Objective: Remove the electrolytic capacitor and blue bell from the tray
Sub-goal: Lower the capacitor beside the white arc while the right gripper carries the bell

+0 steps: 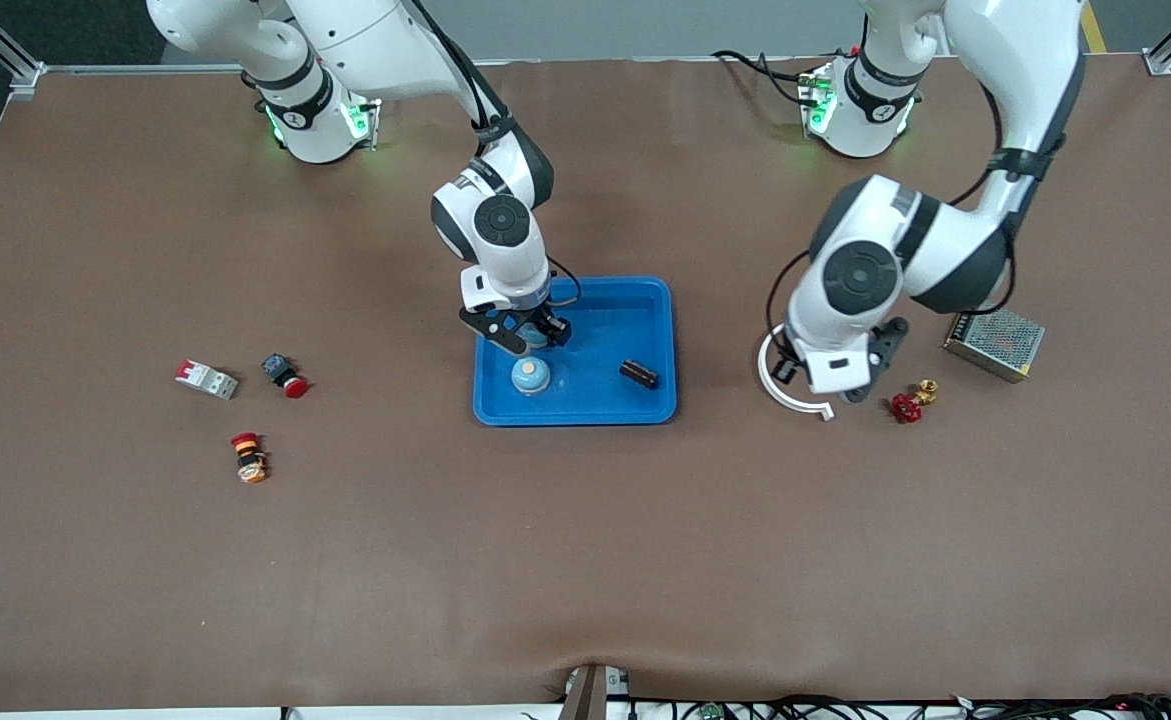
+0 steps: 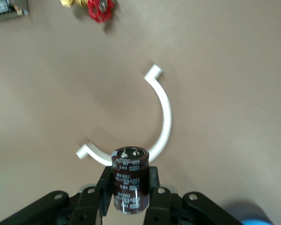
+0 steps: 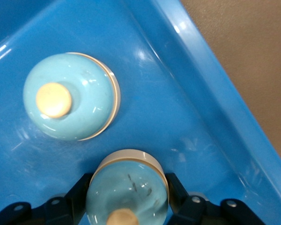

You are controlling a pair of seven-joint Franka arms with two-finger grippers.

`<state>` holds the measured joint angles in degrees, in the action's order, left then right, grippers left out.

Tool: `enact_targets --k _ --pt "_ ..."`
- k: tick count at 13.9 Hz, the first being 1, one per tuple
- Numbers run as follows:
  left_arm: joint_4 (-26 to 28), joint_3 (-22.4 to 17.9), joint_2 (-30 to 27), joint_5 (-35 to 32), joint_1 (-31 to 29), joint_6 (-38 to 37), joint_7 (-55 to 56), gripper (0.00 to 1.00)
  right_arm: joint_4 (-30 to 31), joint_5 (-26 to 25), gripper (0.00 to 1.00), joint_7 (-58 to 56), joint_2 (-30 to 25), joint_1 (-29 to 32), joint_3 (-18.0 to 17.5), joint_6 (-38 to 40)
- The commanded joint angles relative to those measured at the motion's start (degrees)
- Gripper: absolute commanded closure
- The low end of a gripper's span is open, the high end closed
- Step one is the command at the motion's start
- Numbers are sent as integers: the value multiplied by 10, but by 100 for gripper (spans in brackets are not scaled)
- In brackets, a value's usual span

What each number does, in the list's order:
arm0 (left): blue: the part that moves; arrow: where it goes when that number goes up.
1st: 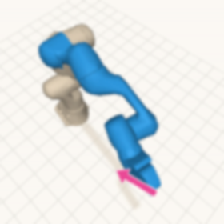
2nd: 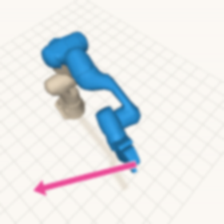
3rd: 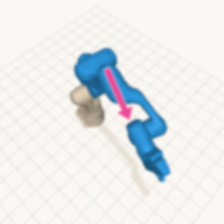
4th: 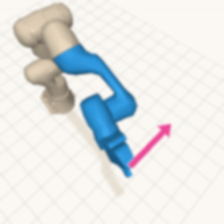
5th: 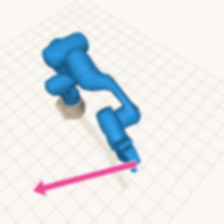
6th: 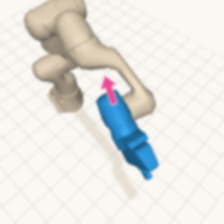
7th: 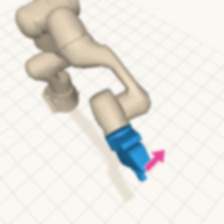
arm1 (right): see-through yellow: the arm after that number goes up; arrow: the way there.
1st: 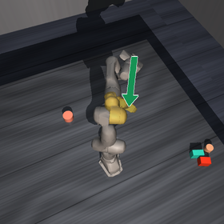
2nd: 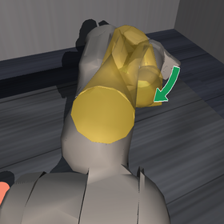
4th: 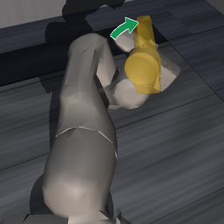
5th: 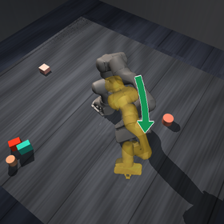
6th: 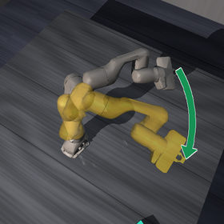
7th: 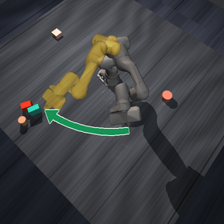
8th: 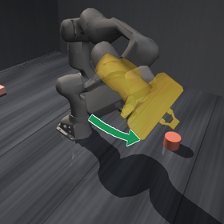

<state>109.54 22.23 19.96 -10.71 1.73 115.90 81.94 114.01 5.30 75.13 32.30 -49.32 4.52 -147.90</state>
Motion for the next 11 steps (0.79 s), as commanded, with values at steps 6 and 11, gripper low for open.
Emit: enact_targets --k 6,11 --pt "85 7 15 -73 -105 69 -86 100 -42 0 100 -256 -122 85 7 239" --pt "112 8 51 -68 -112 123 -85 100 -4 -4 100 -457 -204 197 7 276"
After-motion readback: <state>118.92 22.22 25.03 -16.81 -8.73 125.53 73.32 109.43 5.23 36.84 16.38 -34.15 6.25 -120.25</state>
